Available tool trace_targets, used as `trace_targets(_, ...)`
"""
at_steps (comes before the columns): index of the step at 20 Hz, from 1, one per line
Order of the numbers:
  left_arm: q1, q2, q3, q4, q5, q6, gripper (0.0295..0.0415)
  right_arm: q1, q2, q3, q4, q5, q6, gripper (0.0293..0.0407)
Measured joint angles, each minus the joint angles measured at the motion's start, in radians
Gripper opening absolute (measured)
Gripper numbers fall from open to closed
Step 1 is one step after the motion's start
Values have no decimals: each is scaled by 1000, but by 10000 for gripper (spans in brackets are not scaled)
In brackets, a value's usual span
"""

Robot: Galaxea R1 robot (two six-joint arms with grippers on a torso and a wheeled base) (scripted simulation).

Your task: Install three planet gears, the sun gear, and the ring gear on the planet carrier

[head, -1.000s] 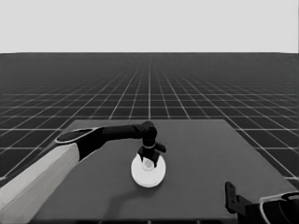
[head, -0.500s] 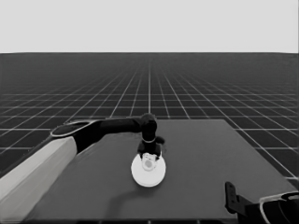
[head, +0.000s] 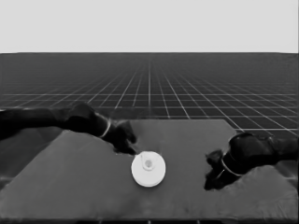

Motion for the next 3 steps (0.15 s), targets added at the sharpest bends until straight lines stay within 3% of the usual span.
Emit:
trace_targets(1, -56, -276, 196, 24, -124, 311, 401, 39, 86, -127, 81, -10, 133, 389)
trace_targets(3, -105, -520, 385, 46, -241, 603, 388, 58, 159, -264, 148, -13, 233, 385)
